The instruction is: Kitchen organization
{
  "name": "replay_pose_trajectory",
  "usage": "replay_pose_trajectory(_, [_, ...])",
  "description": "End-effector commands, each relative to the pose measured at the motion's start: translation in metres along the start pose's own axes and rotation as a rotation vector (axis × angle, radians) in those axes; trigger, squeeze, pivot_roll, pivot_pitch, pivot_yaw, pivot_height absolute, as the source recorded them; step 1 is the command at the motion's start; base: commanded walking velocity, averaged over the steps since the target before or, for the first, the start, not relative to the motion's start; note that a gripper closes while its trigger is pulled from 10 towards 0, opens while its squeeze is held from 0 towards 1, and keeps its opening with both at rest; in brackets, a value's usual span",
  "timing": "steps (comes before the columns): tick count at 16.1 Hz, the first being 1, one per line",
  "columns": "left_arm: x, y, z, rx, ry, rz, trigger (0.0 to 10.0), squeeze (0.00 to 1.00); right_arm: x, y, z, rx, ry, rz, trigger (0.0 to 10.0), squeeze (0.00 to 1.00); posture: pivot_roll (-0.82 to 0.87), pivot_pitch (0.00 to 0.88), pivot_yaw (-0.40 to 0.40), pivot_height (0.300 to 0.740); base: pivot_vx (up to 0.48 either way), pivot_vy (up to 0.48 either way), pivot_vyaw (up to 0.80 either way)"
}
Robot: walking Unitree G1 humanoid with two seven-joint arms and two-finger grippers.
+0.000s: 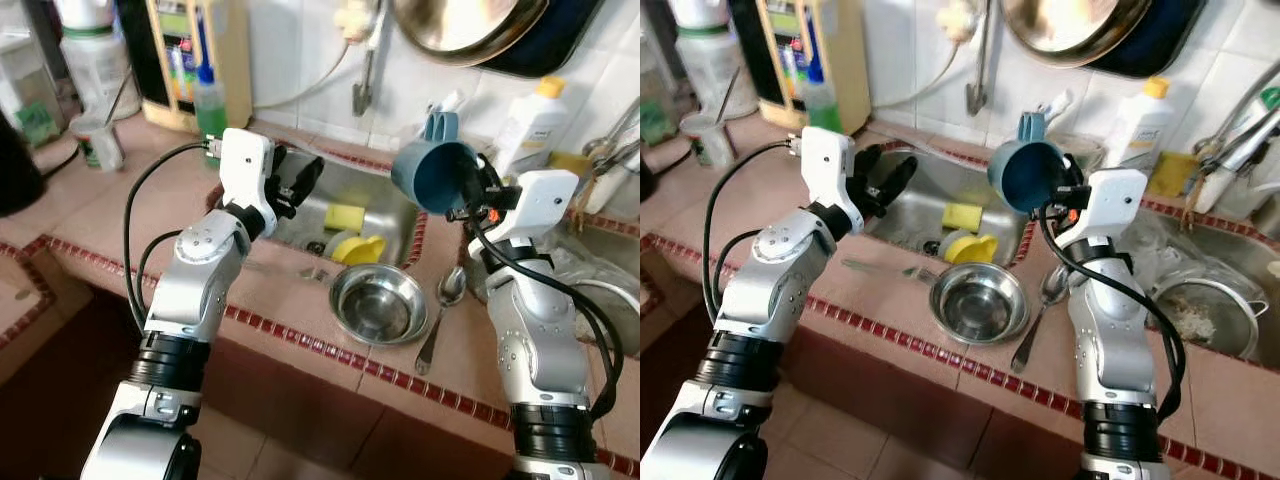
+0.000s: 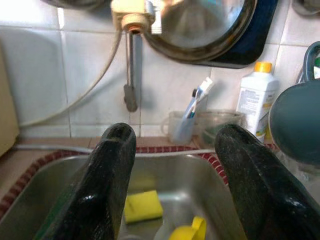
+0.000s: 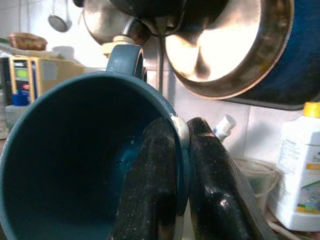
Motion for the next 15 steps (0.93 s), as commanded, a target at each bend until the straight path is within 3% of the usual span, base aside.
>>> replay_pose_trajectory(1, [-0.0029, 0.0044, -0.0048, -0.016, -0.021, -0.009, 10.0, 0.0, -0.0005, 0.0037, -0.0004, 0.006, 0.003, -0.013, 10.0, 0.0, -0.05, 0.0, -0.021, 0.74, 0.277, 0.0, 0.0])
replay_pose_trajectory(15, [-0.0023, 0.0092, -0.0087, 0.0, -0.038, -0.036, 10.0, 0.0, -0.0006, 0.0005, 0.0007, 0.014, 0.02, 0.004, 10.0, 0.0, -0.05, 0.0, -0.022, 0.74, 0.263, 0.0, 0.0])
Point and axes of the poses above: a point about 5 cm out from each wrist's last joint towards the gripper, its own x axis pointing back from the gripper into the wrist, its own y axis along the axis of the wrist's last joint, z = x × y, the point moved 6 cm from there along -x, pointing out of the wrist towards the gripper, and after that the axes turned 14 degrees about -x, right-handed, at the moved point
